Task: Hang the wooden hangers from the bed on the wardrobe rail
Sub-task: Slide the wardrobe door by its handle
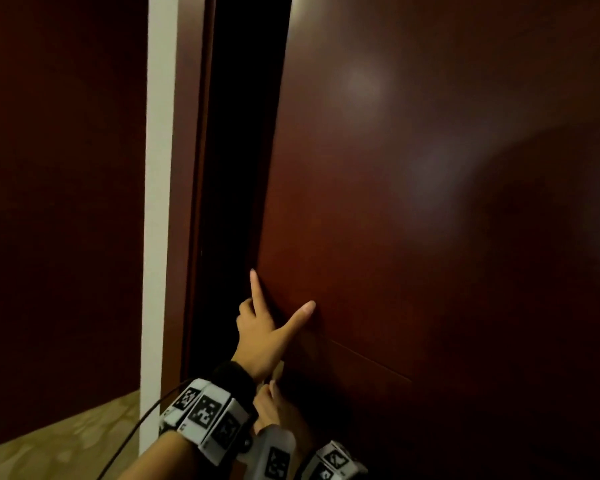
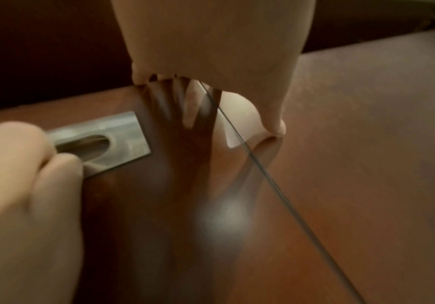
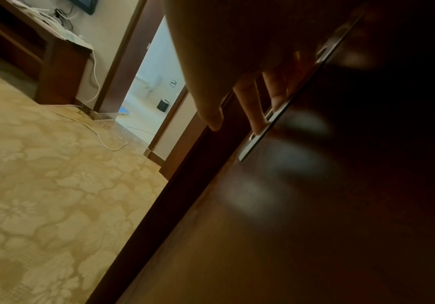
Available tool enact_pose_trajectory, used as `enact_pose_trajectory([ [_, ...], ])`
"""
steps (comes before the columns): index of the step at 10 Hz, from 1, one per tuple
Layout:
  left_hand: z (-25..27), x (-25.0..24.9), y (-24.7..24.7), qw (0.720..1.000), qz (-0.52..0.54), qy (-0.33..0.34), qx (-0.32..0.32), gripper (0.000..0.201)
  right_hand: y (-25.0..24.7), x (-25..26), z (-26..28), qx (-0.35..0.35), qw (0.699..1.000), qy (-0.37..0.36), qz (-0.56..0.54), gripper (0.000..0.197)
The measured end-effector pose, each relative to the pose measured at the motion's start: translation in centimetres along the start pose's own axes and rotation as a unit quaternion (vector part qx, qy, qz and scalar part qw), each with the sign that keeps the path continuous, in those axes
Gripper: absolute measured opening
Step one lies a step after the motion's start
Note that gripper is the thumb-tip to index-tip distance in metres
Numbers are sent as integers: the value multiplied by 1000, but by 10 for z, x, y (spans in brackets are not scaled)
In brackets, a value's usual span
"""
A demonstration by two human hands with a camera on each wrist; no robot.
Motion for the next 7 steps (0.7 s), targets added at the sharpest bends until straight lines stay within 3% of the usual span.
enact_pose_trajectory([
  [1,8,-4,7,1000,-15,3,14,123,-67,4,15,46,995,11,-84,47],
  [2,20,-12,16,999,-26,4,33,121,-78,-6,32,200,976,61,-57,34],
  [3,35,-23,28,999,-11,0,50,114,-85,-11,61,210,975,48,-56,36],
  [5,69,-43,59,997,16,18,76,102,-59,-19,115,287,954,-86,20,39],
  [6,88,-54,79,995,18,27,94,104,-93,-78,158,79,995,66,-13,28],
  [7,109,-67,99,991,28,36,122,102,-92,-75,179,192,979,67,-23,34],
])
Point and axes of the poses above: each hand's wrist, its own z-axis away from the middle knuckle, its own y-axis out of the palm, x = y × z, the point moved 9 cm from there along -z, towards the middle knuckle, and after that the axes turned 13 degrees about -z, right-handed, at the moved point
